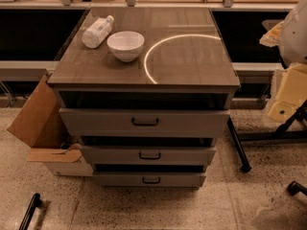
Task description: Open middle drawer
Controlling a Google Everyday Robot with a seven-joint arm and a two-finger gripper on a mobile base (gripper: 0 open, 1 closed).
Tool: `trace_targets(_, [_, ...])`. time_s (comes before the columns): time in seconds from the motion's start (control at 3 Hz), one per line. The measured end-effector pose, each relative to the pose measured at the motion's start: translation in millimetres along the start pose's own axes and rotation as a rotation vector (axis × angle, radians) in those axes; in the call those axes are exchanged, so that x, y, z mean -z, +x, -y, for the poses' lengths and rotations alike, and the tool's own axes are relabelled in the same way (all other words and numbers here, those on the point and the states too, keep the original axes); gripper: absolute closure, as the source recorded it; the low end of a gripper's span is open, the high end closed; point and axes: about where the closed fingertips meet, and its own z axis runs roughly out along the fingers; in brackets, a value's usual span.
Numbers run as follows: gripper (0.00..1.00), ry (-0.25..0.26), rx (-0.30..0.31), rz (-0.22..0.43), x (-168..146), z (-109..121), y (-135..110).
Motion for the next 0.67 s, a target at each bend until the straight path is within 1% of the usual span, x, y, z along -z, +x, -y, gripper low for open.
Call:
trace_targets(0.33, [0.00, 0.000, 0.000, 0.000, 0, 0, 0])
trace_targets(0.67, [0.00, -0.009, 0.031, 0.027, -9, -12, -7])
